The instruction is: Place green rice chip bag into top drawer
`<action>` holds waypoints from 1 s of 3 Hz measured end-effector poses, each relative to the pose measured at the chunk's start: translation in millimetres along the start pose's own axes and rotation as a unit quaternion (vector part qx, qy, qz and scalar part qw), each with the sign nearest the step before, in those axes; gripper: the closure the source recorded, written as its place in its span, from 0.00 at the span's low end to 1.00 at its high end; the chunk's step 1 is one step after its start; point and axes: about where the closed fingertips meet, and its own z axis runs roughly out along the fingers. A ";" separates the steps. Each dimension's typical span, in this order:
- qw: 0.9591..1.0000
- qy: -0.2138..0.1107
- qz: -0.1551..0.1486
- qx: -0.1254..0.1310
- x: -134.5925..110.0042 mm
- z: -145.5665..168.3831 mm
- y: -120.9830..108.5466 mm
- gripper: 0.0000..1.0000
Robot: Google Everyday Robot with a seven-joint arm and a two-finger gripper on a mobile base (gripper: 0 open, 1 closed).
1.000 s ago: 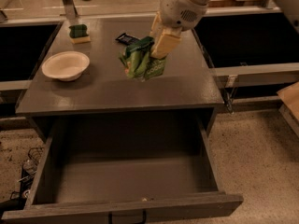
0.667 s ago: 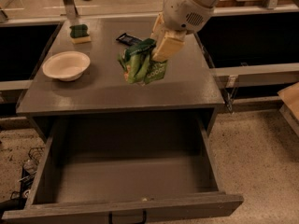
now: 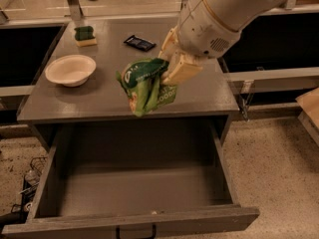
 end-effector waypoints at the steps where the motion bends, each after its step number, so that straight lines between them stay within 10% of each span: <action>1: 1.000 -0.015 -0.020 -0.008 -5.7 5.0 26.8 1.00; 3: 0.997 0.015 -0.031 -0.074 12.8 43.9 63.9 1.00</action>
Offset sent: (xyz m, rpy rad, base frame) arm -0.0602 0.0014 -0.0554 -0.0577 0.0508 0.1237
